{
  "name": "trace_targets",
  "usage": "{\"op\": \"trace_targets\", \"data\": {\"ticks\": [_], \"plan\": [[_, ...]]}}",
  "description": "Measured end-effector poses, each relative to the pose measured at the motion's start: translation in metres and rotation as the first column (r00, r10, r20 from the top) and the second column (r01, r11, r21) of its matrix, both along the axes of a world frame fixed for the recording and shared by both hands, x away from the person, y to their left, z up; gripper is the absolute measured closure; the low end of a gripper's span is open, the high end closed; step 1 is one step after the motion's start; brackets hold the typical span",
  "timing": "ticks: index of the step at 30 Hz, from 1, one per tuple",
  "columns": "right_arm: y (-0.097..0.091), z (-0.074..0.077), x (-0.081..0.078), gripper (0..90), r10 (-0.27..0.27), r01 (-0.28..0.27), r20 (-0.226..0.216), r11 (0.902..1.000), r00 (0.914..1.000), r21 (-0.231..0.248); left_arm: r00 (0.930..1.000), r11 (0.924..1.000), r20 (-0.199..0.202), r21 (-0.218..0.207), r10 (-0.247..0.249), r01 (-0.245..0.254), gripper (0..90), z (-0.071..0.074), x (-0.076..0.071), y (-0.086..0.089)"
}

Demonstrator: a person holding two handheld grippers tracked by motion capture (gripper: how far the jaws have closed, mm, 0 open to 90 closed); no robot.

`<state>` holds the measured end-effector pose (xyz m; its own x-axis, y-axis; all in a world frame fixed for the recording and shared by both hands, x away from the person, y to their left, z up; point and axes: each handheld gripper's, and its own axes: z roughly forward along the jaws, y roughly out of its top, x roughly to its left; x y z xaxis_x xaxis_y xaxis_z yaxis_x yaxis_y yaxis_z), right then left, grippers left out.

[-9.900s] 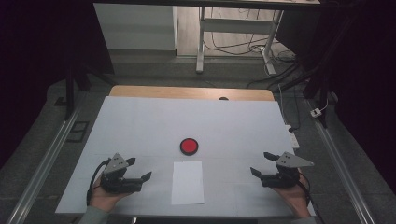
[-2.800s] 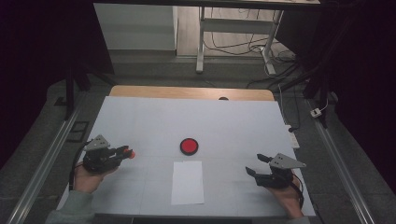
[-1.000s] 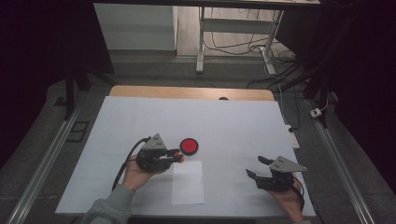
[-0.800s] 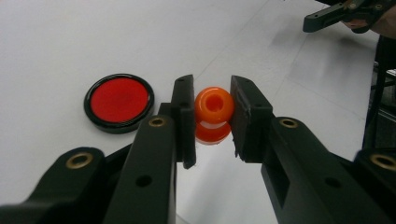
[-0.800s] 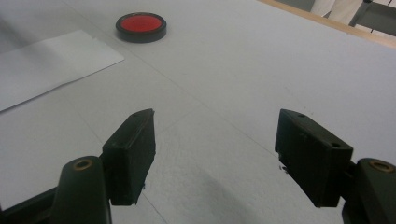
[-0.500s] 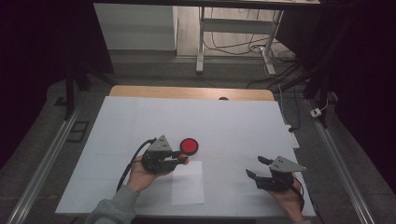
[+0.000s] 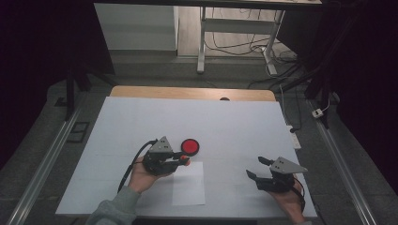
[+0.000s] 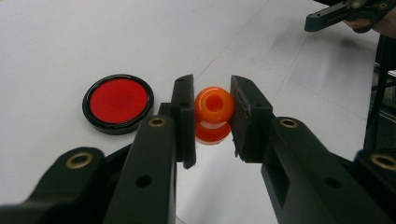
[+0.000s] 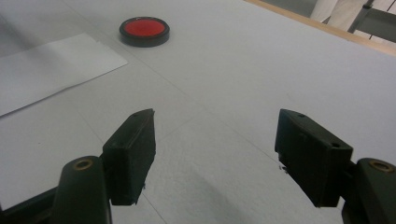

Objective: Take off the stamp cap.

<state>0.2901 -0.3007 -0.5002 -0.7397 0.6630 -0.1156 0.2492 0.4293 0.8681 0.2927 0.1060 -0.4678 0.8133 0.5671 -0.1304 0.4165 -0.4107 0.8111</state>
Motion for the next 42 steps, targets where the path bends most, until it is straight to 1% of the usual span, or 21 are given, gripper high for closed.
{"op": "trace_targets", "data": {"ticks": [6,7,8,10,13,15,17,22,24,28,29,30,35,36,37,38,40,41,42], "plan": [[0.007,0.001,-0.001,29.1,0.011,-0.011,0.004,0.9999,0.9999,-0.008,1.0000,0.9999,0.001,-0.010,0.004,-0.004,71.9,0.001,0.000,0.001],[0.008,0.002,-0.001,29.1,0.007,-0.007,0.011,0.9999,0.9999,-0.008,1.0000,0.9999,-0.001,-0.013,0.003,-0.003,71.9,0.001,-0.001,0.001],[0.009,0.002,-0.001,29.1,0.016,-0.016,0.010,0.9999,0.9998,0.001,1.0000,0.9999,-0.001,-0.013,0.002,-0.002,72.0,0.000,-0.001,0.000],[0.011,0.003,-0.002,29.2,0.016,-0.016,0.013,0.9999,0.9998,-0.001,1.0000,0.9999,-0.002,-0.012,-0.001,0.000,72.0,0.000,-0.001,0.000],[0.014,0.003,-0.002,29.3,0.024,-0.024,0.006,0.9997,0.9997,0.010,1.0000,1.0000,-0.003,-0.010,0.000,0.000,72.0,-0.001,-0.001,-0.001],[0.017,0.003,-0.002,29.2,0.024,-0.024,0.004,0.9997,0.9997,0.006,1.0000,1.0000,-0.002,-0.008,0.001,-0.001,72.0,-0.001,-0.001,-0.001],[0.021,0.002,-0.001,29.2,0.038,-0.038,-0.004,0.9991,0.9993,0.020,1.0000,1.0000,-0.002,-0.008,0.001,-0.001,72.0,-0.001,0.000,-0.001],[0.029,0.000,0.000,29.2,0.058,-0.058,-0.011,0.9982,0.9982,0.013,1.0000,1.0000,-0.002,-0.009,0.001,-0.001,71.9,-0.001,0.000,-0.001],[0.032,-0.001,0.000,29.2,0.059,-0.059,-0.013,0.9983,0.9982,0.006,1.0000,0.9999,-0.002,-0.011,0.001,-0.001,72.0,-0.001,-0.001,-0.001],[0.038,-0.002,0.001,30.2,0.076,-0.076,-0.017,0.9970,0.9970,0.015,1.0000,0.9999,-0.002,-0.013,0.002,-0.002,72.0,-0.001,0.000,-0.001],[0.039,-0.002,0.001,30.3,0.071,-0.071,-0.017,0.9974,0.9973,0.007,1.0000,0.9999,-0.001,-0.013,0.002,-0.002,72.0,-0.001,0.000,-0.001],[0.041,-0.003,0.001,30.4,0.082,-0.082,-0.017,0.9966,0.9965,0.010,1.0000,0.9999,-0.001,-0.012,0.001,-0.001,72.0,-0.001,0.000,-0.001],[0.047,-0.003,0.003,30.3,0.088,-0.089,-0.016,0.9961,0.9959,-0.005,1.0000,0.9999,-0.001,-0.015,0.001,-0.001,72.0,-0.001,0.000,-0.001],[0.048,-0.003,0.003,30.4,0.087,-0.088,-0.016,0.9962,0.9960,-0.004,1.0000,0.9999,0.000,-0.016,0.001,-0.001,72.0,-0.001,0.000,0.000],[0.049,-0.004,0.003,30.3,0.094,-0.094,-0.016,0.9955,0.9954,0.007,1.0000,0.9999,0.000,-0.017,0.002,-0.002,72.0,-0.001,0.000,0.000],[0.050,-0.004,0.003,30.3,0.094,-0.094,-0.017,0.9956,0.9954,0.003,1.0000,0.9998,0.000,-0.018,0.002,-0.002,72.0,-0.001,-0.001,0.000],[0.052,-0.004,0.004,30.2,0.111,-0.111,-0.022,0.9937,0.9936,0.015,1.0000,0.9998,0.000,-0.017,0.002,-0.002,72.0,-0.001,-0.001,0.000],[0.053,-0.004,0.003,30.1,0.109,-0.108,-0.019,0.9941,0.9939,0.005,1.0000,0.9998,0.001,-0.017,0.001,-0.001,72.0,-0.001,-0.001,0.000],[0.055,-0.004,0.004,29.8,0.117,-0.117,-0.017,0.9931,0.9930,0.007,1.0000,0.9998,0.001,-0.017,0.000,0.000,72.0,-0.001,-0.001,0.000]]}}
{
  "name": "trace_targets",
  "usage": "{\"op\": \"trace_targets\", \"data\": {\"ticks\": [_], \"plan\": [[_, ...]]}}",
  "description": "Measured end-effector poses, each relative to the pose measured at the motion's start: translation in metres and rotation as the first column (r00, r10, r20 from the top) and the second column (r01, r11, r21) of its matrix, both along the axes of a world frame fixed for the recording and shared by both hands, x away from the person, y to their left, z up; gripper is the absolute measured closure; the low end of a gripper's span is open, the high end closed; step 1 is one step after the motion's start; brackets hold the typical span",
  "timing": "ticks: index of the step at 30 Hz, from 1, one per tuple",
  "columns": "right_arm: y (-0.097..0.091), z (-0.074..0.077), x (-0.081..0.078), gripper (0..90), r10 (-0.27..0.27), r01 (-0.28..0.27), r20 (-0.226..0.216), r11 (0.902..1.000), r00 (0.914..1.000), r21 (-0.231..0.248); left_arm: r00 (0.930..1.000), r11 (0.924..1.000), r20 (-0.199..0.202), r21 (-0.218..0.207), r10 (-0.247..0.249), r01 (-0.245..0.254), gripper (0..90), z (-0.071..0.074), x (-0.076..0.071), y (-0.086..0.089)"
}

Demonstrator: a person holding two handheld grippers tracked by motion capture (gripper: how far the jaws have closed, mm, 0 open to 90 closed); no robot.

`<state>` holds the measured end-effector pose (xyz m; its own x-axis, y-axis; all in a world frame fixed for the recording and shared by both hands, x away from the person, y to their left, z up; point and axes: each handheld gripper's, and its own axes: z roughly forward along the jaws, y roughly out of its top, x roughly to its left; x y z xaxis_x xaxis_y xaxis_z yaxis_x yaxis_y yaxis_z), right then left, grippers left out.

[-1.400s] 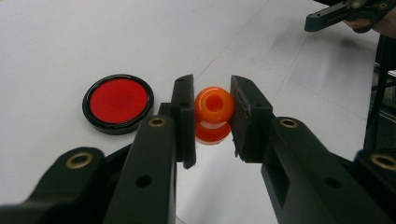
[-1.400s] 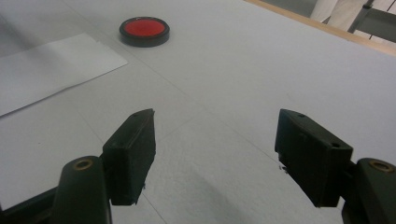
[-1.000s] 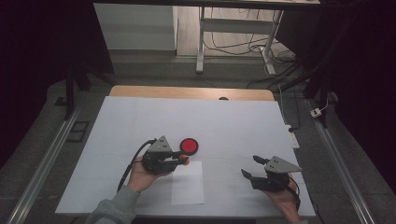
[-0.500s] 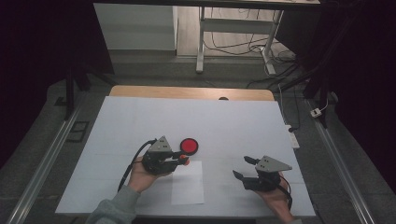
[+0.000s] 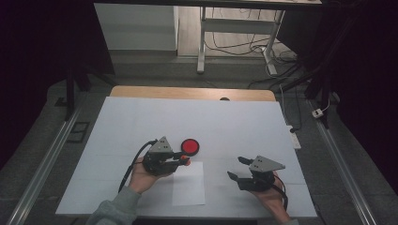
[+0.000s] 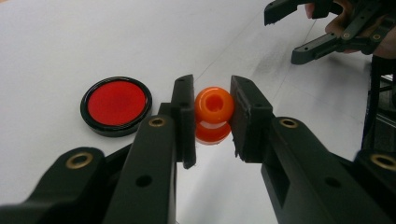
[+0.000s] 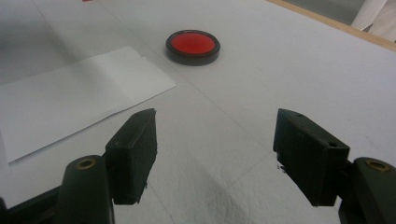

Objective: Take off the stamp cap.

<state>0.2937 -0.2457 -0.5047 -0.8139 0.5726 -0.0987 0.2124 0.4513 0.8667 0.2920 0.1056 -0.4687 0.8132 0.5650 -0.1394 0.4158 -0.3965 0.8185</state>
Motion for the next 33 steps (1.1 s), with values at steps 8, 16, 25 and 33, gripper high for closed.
{"op": "trace_targets", "data": {"ticks": [8,16,25,33], "plan": [[0.012,0.001,0.002,29.7,0.023,-0.023,-0.010,0.9997,0.9997,-0.006,1.0000,1.0000,-0.001,-0.001,-0.002,0.002,71.9,0.000,0.000,-0.001],[0.025,0.001,0.001,30.4,0.047,-0.047,-0.017,0.9989,0.9988,-0.006,1.0000,1.0000,0.001,-0.005,-0.001,0.001,72.0,0.000,0.000,0.000],[0.038,0.002,0.001,31.1,0.053,-0.053,-0.011,0.9985,0.9986,-0.010,1.0000,0.9999,-0.002,-0.014,-0.002,0.002,72.0,0.000,0.000,0.000],[0.051,0.002,0.002,31.4,0.077,-0.077,-0.007,0.9970,0.9970,-0.001,1.0000,0.9999,-0.003,-0.016,-0.004,0.004,72.0,0.000,0.000,-0.001]]}}
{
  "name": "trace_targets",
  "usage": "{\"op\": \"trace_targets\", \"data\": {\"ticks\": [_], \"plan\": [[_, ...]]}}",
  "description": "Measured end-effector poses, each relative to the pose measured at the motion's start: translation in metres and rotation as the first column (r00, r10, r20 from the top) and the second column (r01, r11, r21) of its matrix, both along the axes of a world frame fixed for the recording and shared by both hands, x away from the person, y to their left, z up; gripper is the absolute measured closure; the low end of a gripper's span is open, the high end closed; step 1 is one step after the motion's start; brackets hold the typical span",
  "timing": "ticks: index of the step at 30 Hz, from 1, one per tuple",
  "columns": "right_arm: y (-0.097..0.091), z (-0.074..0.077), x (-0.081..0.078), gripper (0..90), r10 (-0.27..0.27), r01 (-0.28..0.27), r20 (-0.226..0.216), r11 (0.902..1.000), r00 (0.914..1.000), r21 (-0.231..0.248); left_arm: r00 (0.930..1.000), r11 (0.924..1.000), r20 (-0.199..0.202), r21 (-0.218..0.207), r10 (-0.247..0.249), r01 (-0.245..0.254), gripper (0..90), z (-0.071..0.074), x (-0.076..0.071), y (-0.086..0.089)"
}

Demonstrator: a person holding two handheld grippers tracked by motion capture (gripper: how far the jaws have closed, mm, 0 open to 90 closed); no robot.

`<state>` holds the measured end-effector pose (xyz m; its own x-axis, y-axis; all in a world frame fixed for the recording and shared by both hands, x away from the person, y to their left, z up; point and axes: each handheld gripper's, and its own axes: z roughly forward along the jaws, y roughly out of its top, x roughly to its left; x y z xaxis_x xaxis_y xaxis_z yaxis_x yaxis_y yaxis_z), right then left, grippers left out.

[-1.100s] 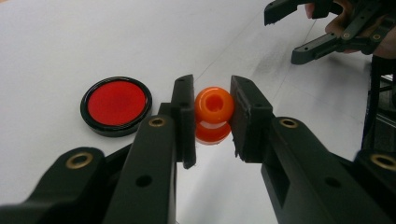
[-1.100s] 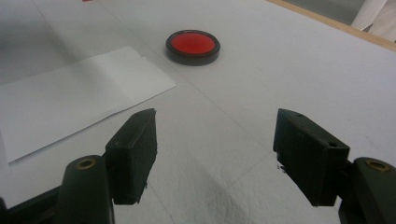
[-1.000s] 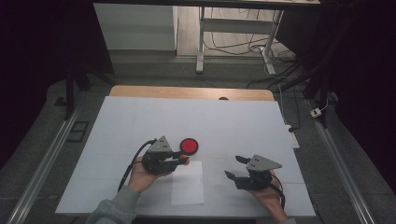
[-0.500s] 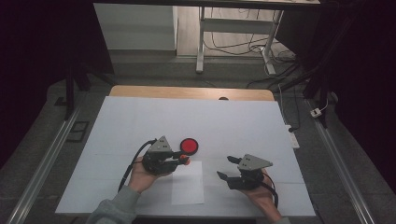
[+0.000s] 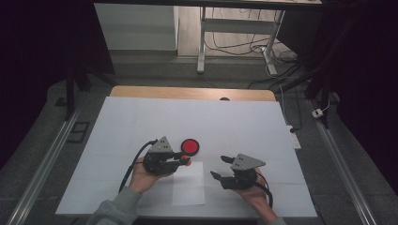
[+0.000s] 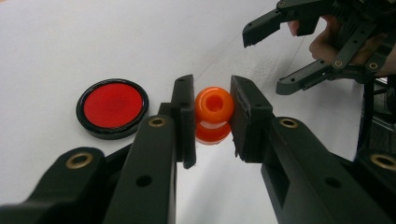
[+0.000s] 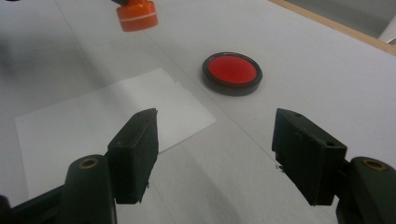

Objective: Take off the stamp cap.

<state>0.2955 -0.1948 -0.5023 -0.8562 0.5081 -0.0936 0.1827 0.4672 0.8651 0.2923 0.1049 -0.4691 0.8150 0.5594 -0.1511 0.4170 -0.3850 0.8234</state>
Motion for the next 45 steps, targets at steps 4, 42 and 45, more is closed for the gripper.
{"op": "trace_targets", "data": {"ticks": [4,42,45], "plan": [[0.006,0.001,0.000,31.5,0.010,-0.010,0.002,0.9999,0.9999,-0.002,1.0000,1.0000,0.000,0.000,-0.001,0.001,72.0,0.000,0.000,0.000],[0.051,0.000,0.000,31.9,0.095,-0.095,-0.011,0.9955,0.9954,0.006,1.0000,0.9999,-0.005,-0.010,-0.002,0.002,72.1,-0.001,0.000,-0.001],[0.053,0.000,0.000,31.9,0.102,-0.102,-0.011,0.9948,0.9948,0.000,1.0000,0.9999,-0.006,-0.010,-0.004,0.004,72.1,-0.001,0.000,-0.002]]}}
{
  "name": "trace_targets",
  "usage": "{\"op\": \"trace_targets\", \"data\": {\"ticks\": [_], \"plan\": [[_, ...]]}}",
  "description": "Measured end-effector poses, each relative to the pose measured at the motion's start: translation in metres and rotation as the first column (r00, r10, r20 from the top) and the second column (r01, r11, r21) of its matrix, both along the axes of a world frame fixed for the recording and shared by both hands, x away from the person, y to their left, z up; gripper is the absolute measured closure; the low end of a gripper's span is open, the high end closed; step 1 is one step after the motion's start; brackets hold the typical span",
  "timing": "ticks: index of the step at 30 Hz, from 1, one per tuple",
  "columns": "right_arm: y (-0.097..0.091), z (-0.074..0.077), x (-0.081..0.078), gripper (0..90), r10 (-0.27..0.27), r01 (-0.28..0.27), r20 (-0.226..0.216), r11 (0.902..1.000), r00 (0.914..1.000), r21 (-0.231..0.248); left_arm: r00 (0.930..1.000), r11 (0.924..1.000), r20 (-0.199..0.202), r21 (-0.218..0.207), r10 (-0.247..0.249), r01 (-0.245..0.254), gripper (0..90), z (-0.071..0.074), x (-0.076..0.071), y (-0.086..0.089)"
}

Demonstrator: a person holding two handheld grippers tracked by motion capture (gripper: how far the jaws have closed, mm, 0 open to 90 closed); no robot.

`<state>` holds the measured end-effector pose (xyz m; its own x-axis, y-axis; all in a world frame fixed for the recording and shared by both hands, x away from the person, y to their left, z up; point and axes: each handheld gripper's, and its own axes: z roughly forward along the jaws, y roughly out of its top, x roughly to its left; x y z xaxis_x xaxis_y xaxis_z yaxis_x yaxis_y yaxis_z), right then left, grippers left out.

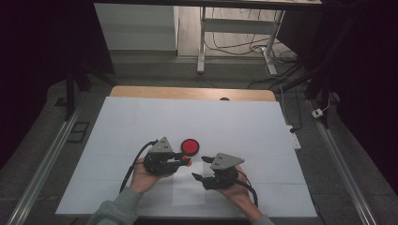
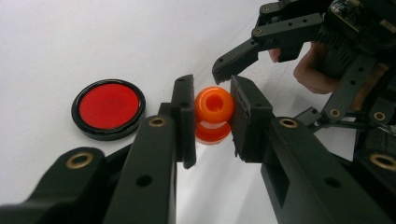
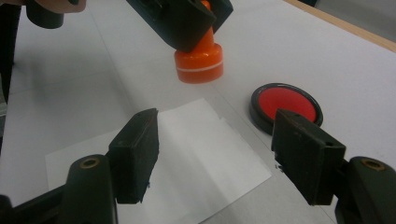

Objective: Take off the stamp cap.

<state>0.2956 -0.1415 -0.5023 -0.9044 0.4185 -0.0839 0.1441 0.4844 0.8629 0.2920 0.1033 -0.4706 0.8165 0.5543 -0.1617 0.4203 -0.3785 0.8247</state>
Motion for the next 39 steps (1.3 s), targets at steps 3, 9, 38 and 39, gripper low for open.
{"op": "trace_targets", "data": {"ticks": [3,9,38,39], "plan": [[0.003,-0.001,0.000,32.0,0.004,-0.004,-0.001,1.0000,1.0000,0.002,1.0000,1.0000,-0.003,0.003,-0.002,0.002,72.1,0.000,0.000,-0.001],[0.009,-0.001,-0.001,32.1,0.014,-0.014,0.001,0.9999,0.9999,-0.001,1.0000,1.0000,-0.004,0.003,-0.004,0.004,72.1,-0.001,0.000,-0.001],[0.027,0.000,0.001,47.9,0.011,-0.010,0.041,0.9996,0.9991,-0.028,0.9999,1.0000,-0.008,-0.001,-0.006,0.006,72.1,-0.001,0.000,-0.002],[0.028,0.000,0.001,48.7,0.011,-0.010,0.043,0.9995,0.9990,-0.031,1.0000,1.0000,-0.008,0.000,-0.006,0.006,72.1,-0.001,0.000,-0.002]]}}
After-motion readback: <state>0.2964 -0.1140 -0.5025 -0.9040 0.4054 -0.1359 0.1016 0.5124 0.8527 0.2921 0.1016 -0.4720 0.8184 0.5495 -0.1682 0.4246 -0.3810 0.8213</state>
